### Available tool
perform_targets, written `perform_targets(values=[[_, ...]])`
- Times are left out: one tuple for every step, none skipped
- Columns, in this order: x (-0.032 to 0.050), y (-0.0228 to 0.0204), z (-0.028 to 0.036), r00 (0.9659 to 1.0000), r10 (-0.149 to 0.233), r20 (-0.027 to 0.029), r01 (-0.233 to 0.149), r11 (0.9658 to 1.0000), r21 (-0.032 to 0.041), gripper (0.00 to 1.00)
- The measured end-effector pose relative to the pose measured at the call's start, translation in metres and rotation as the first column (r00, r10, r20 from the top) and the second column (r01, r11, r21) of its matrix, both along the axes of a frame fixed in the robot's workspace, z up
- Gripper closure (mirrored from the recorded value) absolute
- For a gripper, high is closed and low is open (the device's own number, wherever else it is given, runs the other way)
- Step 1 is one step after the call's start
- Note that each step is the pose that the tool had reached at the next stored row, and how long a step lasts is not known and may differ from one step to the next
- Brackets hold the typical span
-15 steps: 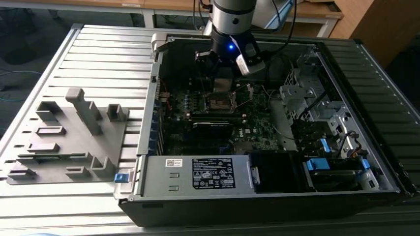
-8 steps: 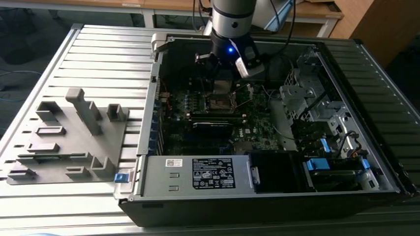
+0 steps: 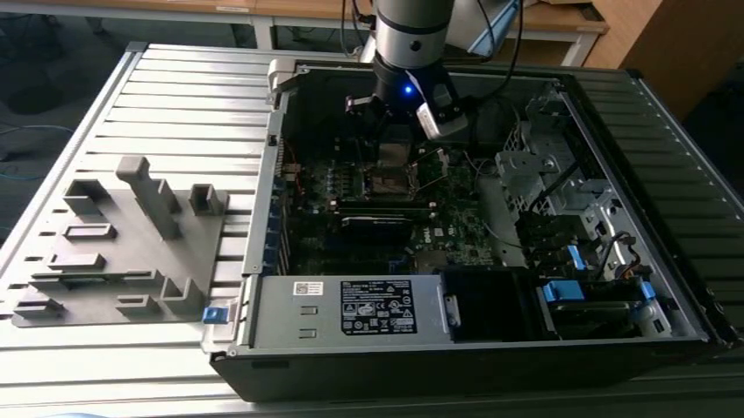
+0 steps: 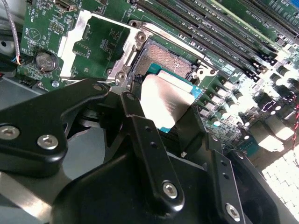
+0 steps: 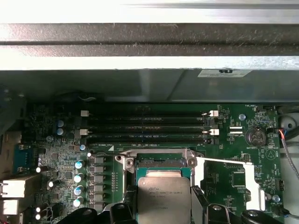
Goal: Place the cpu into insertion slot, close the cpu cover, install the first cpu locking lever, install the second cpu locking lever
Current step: 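Place the cpu into insertion slot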
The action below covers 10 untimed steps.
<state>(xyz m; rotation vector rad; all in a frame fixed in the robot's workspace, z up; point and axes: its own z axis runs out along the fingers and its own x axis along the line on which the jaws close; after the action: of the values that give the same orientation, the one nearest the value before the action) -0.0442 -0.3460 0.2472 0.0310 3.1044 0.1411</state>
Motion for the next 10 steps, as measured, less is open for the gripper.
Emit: perform_targets(values=[[0.0000,0.0000,-0.0002,1.0000,0.000,0.0001,0.000,1.0000,0.0002,0.46],[0.0000,0.0001,-0.0014,1.0000,0.000,0.0002,0.000,1.0000,0.0004,0.46],[0.0000,0.0000,-0.0024,1.0000,0.000,0.0000,0.000,1.0000,0.0001,0.46],[0.0000,0.0000,-0.0037,1.0000,0.000,0.0001,0.000,1.0000,0.0002,0.46],[0.0000,0.0000,-0.0048,1.0000,0.000,0.0000,0.000,1.0000,0.0001,0.46],[0.0000,0.0000,-0.0061,1.0000,0.000,0.0001,0.000,1.0000,0.0002,0.46],[0.0000,0.0000,-0.0070,1.0000,0.000,0.0000,0.000,1.0000,0.0001,0.46],[0.0000,0.0000,-0.0072,1.0000,0.000,0.0000,0.000,1.0000,0.0001,0.46],[0.0000,0.0000,-0.0072,1.0000,0.000,-0.0001,0.000,1.0000,-0.0001,0.46],[0.0000,0.0000,-0.0072,1.0000,0.000,-0.0001,0.000,1.0000,-0.0002,0.46]])
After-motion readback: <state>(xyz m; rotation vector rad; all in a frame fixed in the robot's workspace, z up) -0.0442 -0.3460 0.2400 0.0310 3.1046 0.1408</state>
